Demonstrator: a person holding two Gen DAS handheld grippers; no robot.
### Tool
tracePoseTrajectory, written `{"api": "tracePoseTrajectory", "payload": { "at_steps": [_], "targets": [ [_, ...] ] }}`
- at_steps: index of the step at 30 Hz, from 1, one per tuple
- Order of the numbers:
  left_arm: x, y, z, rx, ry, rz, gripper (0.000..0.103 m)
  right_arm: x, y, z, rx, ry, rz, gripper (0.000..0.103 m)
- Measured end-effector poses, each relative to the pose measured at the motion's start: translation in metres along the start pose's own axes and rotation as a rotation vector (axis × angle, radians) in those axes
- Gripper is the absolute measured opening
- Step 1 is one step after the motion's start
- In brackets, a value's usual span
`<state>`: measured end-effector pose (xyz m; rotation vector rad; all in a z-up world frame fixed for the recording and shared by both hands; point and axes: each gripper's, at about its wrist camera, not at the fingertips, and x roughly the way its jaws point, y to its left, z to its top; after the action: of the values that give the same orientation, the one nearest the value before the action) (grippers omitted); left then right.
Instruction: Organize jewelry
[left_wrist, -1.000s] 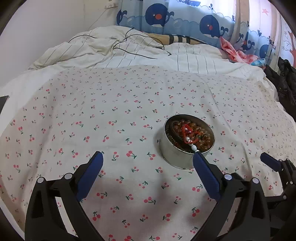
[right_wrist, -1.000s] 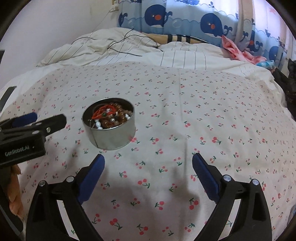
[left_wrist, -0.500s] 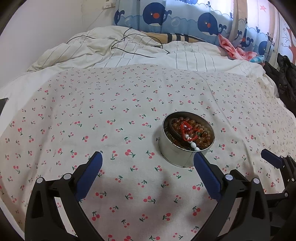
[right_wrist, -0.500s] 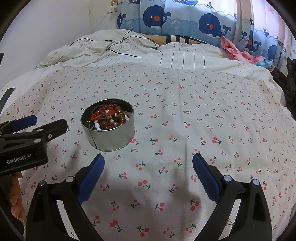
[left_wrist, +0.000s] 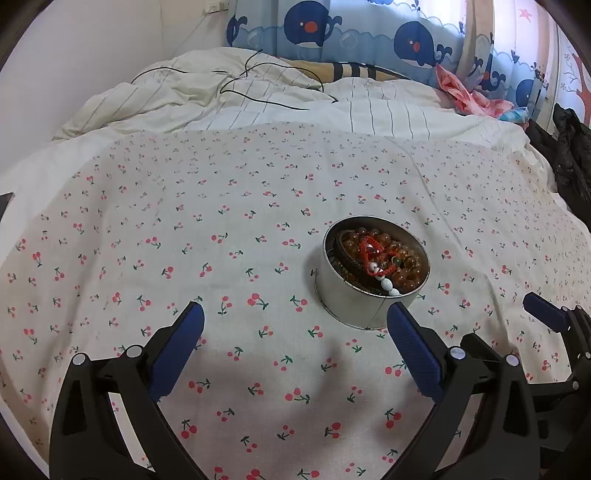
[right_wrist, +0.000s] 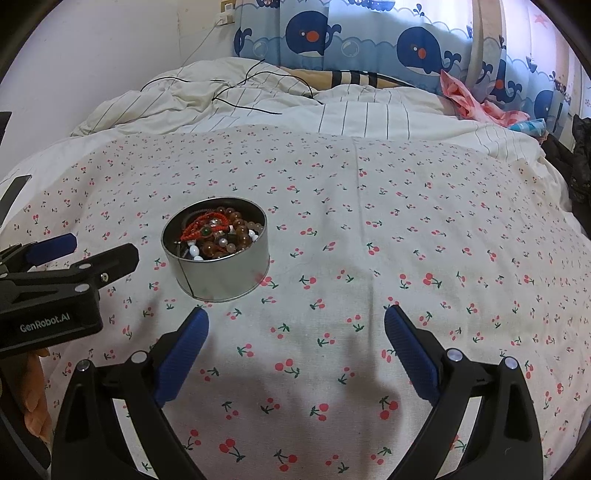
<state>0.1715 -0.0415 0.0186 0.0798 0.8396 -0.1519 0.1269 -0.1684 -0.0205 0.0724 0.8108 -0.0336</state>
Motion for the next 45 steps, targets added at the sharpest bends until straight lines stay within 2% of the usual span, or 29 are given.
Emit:
{"api": "tracePoseTrajectory", "payload": {
  "at_steps": [27,37,45],
  "targets": [
    [0.006,0.004,-0.001,-0.007,0.038,0.008,0.095,0.002,0.000,-0.001,0.004,0.010,0.002,0.094],
    [0.009,0.001,-0.002,0.026,0.052,0.015,0.095,0.003,0.001,-0.002,0.002,0.013,0.002,0.094],
    [0.010,0.005,-0.002,0.003,0.063,0.001,0.095,0.003,0.000,-0.001,0.003,0.013,0.003,0.094]
  ]
}}
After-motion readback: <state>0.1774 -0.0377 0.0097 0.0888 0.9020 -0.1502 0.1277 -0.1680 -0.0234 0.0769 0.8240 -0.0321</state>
